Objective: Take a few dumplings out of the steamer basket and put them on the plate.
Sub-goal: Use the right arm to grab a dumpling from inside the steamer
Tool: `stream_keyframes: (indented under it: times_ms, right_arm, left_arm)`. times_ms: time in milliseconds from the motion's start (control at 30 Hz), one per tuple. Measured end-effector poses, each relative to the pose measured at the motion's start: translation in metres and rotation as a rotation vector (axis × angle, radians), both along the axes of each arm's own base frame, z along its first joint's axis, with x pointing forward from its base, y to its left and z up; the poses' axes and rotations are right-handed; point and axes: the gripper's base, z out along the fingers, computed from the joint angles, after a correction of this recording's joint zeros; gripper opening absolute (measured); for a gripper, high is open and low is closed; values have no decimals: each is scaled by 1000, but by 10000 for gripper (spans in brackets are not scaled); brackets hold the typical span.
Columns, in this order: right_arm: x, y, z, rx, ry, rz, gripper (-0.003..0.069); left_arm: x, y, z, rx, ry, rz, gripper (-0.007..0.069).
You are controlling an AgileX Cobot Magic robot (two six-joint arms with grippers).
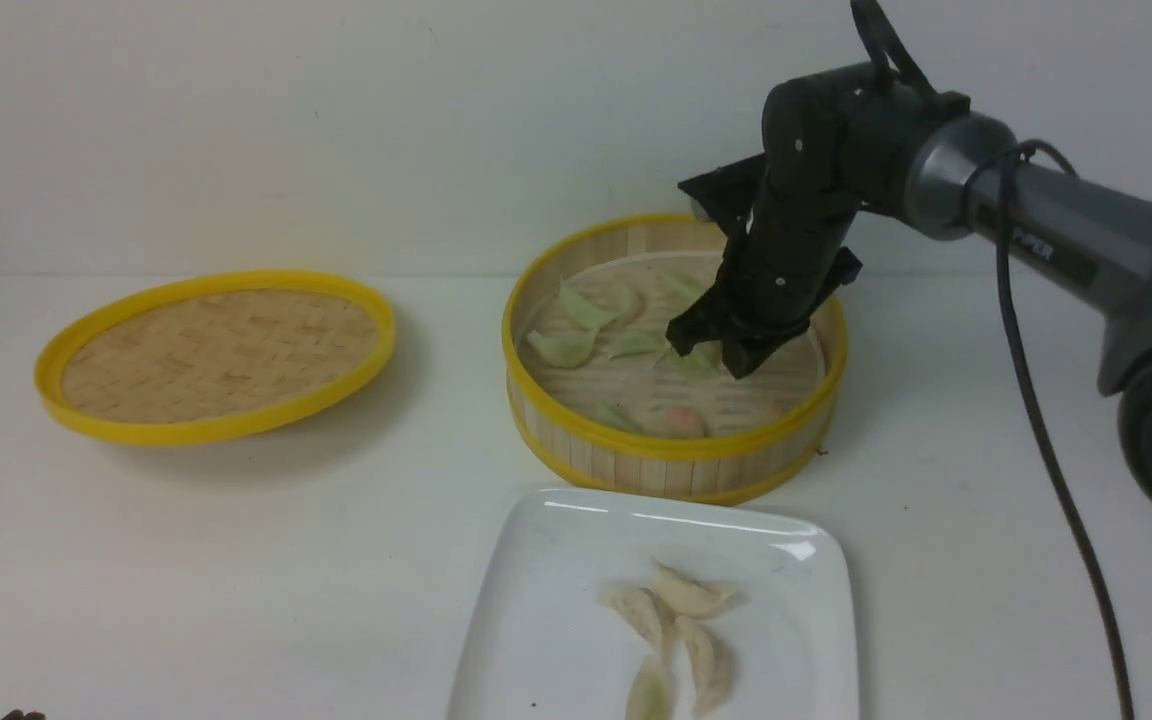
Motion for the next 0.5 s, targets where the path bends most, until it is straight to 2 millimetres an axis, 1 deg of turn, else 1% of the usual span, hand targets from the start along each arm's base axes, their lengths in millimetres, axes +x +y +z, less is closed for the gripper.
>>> stream_keyframes:
  times_ms: [67, 133, 167, 200, 267, 400, 500]
  right_arm:
    - [0, 0, 6, 6, -14, 0, -14]
    - [-3, -1, 22, 18, -42, 0, -14]
    - [-3, -1, 23, 19, -44, 0, -14]
    - [-5, -2, 31, 27, -58, 0, -15]
    - [-5, -2, 33, 28, -64, 1, -15]
    - [-5, -1, 33, 31, -60, 14, 10]
    - [-4, 3, 34, 69, -91, 67, 97]
  left_arm:
    - [0, 0, 0, 0, 0, 0, -6]
    - [0, 0, 0, 0, 0, 0, -6]
    - [0, 0, 0, 0, 0, 0, -6]
    - [0, 0, 0, 0, 0, 0, -6]
    - [0, 0, 0, 0, 0, 0, -6]
    - [0, 0, 0, 0, 0, 0, -6]
    - [0, 0, 0, 0, 0, 0, -6]
